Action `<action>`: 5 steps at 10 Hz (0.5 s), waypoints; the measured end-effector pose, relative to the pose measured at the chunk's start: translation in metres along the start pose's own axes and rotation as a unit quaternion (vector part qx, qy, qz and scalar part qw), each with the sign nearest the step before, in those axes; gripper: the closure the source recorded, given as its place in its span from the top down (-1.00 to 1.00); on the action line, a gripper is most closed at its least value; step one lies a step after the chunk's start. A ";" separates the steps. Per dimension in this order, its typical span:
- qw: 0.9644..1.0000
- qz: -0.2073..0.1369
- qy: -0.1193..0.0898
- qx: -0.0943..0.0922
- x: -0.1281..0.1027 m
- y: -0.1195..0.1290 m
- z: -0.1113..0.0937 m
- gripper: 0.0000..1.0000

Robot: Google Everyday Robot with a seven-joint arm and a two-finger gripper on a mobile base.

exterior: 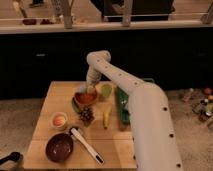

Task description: Wipe red bowl with towel

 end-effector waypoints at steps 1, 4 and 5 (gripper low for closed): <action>1.000 0.003 -0.002 -0.001 0.000 -0.007 0.001 -1.00; 1.000 0.012 -0.005 -0.005 0.005 -0.014 0.004 -1.00; 1.000 0.016 -0.003 -0.008 0.010 -0.010 0.004 -1.00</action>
